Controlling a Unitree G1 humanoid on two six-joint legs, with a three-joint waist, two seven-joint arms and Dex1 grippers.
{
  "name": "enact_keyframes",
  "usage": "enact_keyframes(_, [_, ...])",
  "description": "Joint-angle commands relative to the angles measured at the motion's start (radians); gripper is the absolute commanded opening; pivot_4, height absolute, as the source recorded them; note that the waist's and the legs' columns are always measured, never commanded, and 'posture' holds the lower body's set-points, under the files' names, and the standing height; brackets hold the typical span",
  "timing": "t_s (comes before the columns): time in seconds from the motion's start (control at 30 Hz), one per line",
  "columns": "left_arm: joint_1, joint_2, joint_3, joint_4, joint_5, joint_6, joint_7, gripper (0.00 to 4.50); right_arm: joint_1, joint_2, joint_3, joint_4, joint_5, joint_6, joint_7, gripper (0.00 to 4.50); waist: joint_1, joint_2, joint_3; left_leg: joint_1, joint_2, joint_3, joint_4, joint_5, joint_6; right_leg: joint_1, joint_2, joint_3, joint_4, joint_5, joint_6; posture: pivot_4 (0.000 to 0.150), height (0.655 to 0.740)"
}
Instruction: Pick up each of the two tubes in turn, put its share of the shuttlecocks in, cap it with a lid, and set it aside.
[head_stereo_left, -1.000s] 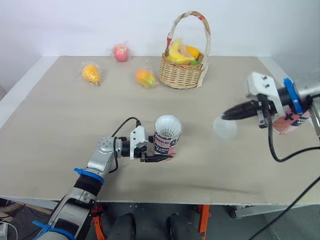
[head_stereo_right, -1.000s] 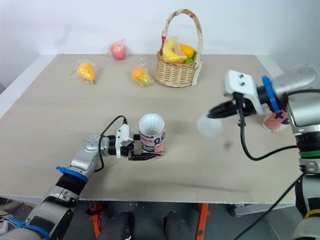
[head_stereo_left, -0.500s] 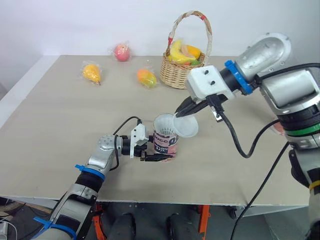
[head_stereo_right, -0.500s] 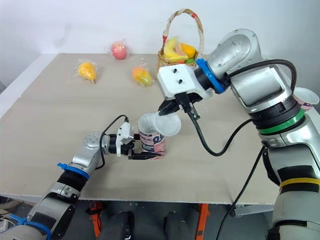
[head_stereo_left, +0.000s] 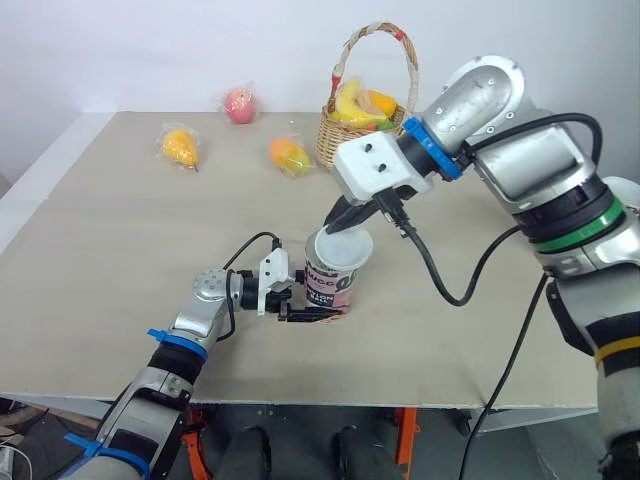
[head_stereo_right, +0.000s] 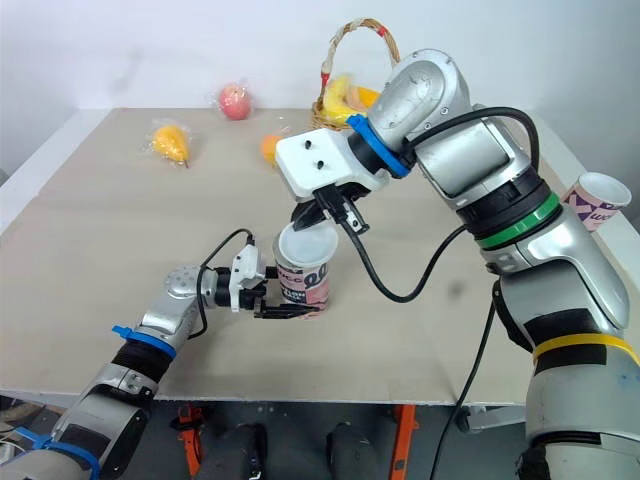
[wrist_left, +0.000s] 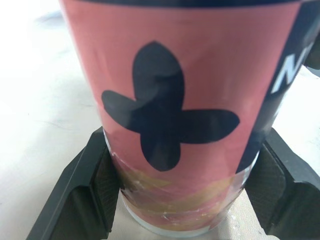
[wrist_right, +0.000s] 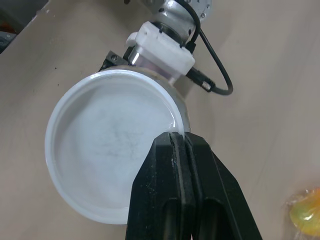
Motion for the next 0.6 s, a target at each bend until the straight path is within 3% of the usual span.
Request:
enact_keyframes(0.03, [-0.010,0.013,-0.006,0.027,0.032,-0.010,-0.003,3.19,-0.048,0.011,0.010,0.012,0.000,-0.028,0.040,0.10,0.000,0.000,0.000,0.000,0.000,0.000,0.000,0.000,0.000,0.000,0.000,0.000,0.000,0.000,0.000,0.150,0.7400])
enact_keyframes(0.6, [-0.001,0.027,0.001,0.026,0.034,-0.018,0.005,3.19,-0.067,0.017,0.041,0.050,0.007,-0.063,0.040,0.10,0.000,0.000,0.000,0.000,0.001,-0.001,0.000,0.000,0.000,0.000,0.001,-0.001,0.000,0.001,-0.001,0.150,0.7400])
